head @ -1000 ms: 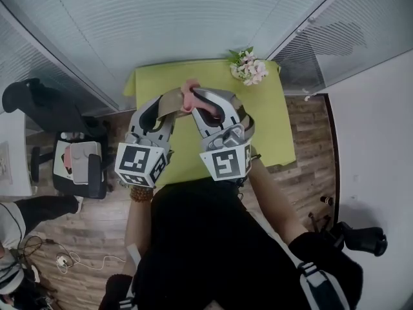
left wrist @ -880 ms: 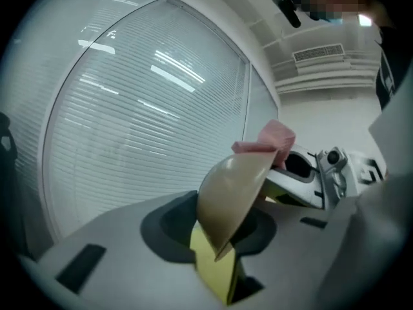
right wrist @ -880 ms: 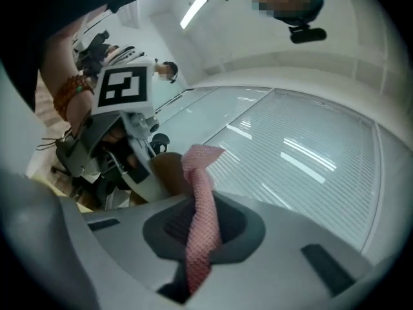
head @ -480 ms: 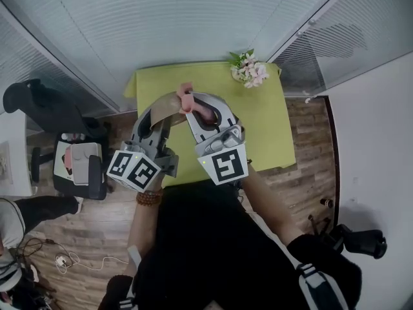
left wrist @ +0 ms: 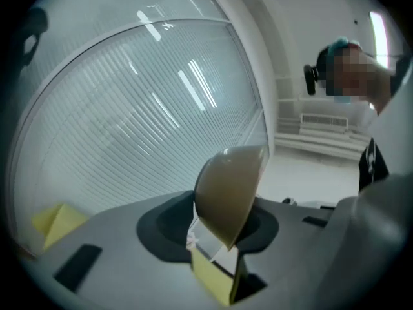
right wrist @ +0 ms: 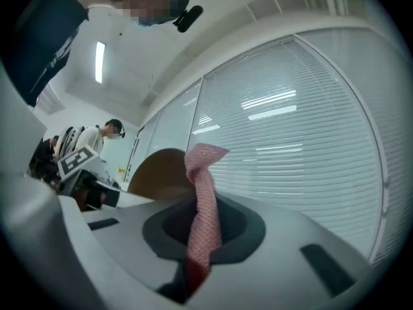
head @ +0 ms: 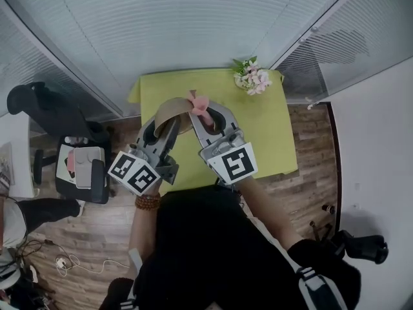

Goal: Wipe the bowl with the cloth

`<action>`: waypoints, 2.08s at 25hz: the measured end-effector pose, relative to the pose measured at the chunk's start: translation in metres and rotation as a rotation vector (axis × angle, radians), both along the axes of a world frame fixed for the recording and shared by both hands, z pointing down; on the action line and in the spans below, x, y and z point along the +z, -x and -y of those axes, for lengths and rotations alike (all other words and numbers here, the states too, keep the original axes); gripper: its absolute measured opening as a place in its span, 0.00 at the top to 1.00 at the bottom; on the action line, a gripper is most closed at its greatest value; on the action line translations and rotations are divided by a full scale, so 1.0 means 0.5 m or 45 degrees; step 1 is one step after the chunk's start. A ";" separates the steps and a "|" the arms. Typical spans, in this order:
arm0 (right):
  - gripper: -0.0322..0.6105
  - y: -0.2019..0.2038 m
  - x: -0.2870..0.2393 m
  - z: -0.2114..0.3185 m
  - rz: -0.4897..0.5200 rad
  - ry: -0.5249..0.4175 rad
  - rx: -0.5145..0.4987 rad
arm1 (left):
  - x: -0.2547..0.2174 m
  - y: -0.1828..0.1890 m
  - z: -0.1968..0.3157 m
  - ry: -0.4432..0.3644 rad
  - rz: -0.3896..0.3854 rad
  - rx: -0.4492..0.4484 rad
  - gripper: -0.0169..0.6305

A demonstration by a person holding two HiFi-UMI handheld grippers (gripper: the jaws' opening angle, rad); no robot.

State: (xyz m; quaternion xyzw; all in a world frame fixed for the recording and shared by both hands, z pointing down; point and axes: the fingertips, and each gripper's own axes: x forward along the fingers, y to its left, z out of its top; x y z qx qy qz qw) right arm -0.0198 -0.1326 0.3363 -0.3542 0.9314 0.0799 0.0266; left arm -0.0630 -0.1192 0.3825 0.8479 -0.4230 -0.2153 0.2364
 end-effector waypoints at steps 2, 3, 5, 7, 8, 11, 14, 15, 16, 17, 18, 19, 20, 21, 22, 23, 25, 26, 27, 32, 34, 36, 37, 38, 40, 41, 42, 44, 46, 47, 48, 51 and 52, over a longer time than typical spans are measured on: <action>0.92 -0.011 0.009 0.009 -0.203 -0.117 0.057 | -0.005 0.002 -0.002 -0.043 0.203 -0.049 0.77; 0.92 -0.016 0.024 0.009 -0.363 -0.187 0.086 | -0.010 0.007 -0.003 -0.067 0.306 -0.087 0.77; 0.92 -0.013 0.035 -0.006 -0.569 -0.363 0.121 | -0.018 0.011 -0.010 -0.102 0.557 -0.132 0.77; 0.92 0.001 0.036 -0.028 -0.699 -0.529 0.115 | -0.016 0.002 -0.012 -0.127 0.833 -0.156 0.78; 0.92 0.008 0.040 -0.037 -0.769 -0.598 0.106 | -0.011 -0.003 -0.008 -0.131 0.951 -0.174 0.79; 0.92 0.026 0.048 -0.049 -0.827 -0.658 0.088 | 0.002 -0.002 0.002 -0.107 1.049 -0.205 0.88; 0.92 0.032 0.045 -0.049 -0.729 -0.609 0.084 | -0.008 0.012 0.002 -0.078 0.893 -0.197 0.88; 0.92 0.030 0.043 -0.048 -0.691 -0.589 0.085 | -0.013 0.014 0.002 -0.078 0.853 -0.208 0.88; 0.92 0.028 0.041 -0.048 -0.647 -0.563 0.085 | -0.017 0.016 0.001 -0.077 0.808 -0.223 0.88; 0.92 0.025 0.037 -0.048 -0.599 -0.534 0.086 | -0.021 0.020 0.000 -0.075 0.752 -0.238 0.88; 0.92 0.024 0.033 -0.049 -0.548 -0.504 0.089 | -0.026 0.024 -0.002 -0.075 0.693 -0.255 0.88; 0.92 0.024 0.031 -0.049 -0.499 -0.471 0.091 | -0.031 0.030 -0.004 -0.079 0.641 -0.273 0.87; 0.92 0.024 0.031 -0.049 -0.455 -0.433 0.090 | -0.037 0.035 -0.006 -0.088 0.600 -0.291 0.87; 0.92 0.026 0.032 -0.048 -0.416 -0.390 0.086 | -0.042 0.042 -0.008 -0.098 0.568 -0.310 0.87; 0.91 0.027 0.034 -0.047 -0.381 -0.347 0.082 | -0.047 0.048 -0.010 -0.105 0.538 -0.327 0.87; 0.91 0.028 0.034 -0.045 -0.348 -0.309 0.079 | -0.051 0.054 -0.011 -0.106 0.502 -0.344 0.87; 0.91 0.026 0.031 -0.041 -0.257 -0.232 0.079 | -0.057 0.065 -0.014 -0.101 0.408 -0.376 0.87; 0.91 0.026 0.025 -0.038 -0.191 -0.194 0.082 | -0.059 0.071 -0.016 -0.098 0.353 -0.392 0.87; 0.91 0.027 0.017 -0.037 -0.122 -0.165 0.082 | -0.062 0.077 -0.018 -0.094 0.299 -0.408 0.86; 0.92 0.042 -0.018 -0.042 0.047 -0.097 0.045 | -0.070 0.108 -0.034 -0.097 0.044 -0.448 0.86; 0.92 0.045 -0.023 -0.042 0.086 -0.071 0.021 | -0.072 0.116 -0.036 -0.101 -0.044 -0.450 0.86; 0.92 0.046 -0.024 -0.042 0.127 -0.037 0.001 | -0.071 0.121 -0.038 -0.092 -0.121 -0.445 0.86; 0.92 0.045 -0.021 -0.042 0.142 -0.021 -0.010 | -0.069 0.123 -0.038 -0.082 -0.162 -0.439 0.86; 0.92 0.044 -0.014 -0.042 0.151 -0.003 -0.022 | -0.065 0.124 -0.039 -0.070 -0.203 -0.434 0.86; 0.91 0.039 0.007 -0.042 0.157 0.047 -0.043 | -0.053 0.124 -0.039 -0.043 -0.251 -0.427 0.86; 0.91 0.035 0.016 -0.039 0.157 0.071 -0.043 | -0.045 0.119 -0.037 -0.031 -0.236 -0.411 0.86; 0.91 0.030 0.022 -0.033 0.138 0.078 -0.032 | -0.037 0.109 -0.032 -0.026 -0.178 -0.373 0.85; 0.92 0.020 0.026 -0.016 0.026 0.011 0.004 | -0.013 0.075 -0.020 -0.024 0.085 -0.236 0.82; 0.92 0.019 0.036 -0.010 -0.214 -0.127 0.005 | 0.015 0.049 -0.015 -0.015 0.406 -0.152 0.82; 0.92 0.021 0.049 -0.014 -0.380 -0.204 -0.004 | 0.022 0.042 -0.014 -0.016 0.535 -0.157 0.82; 0.92 0.026 0.058 -0.020 -0.524 -0.287 -0.011 | 0.025 0.039 -0.012 -0.020 0.636 -0.182 0.84; 0.92 0.043 0.058 -0.036 -0.728 -0.498 -0.002 | 0.027 0.036 0.001 -0.009 0.830 -0.252 0.86; 0.92 0.046 0.058 -0.038 -0.773 -0.542 0.007 | 0.027 0.032 0.003 -0.005 0.866 -0.257 0.86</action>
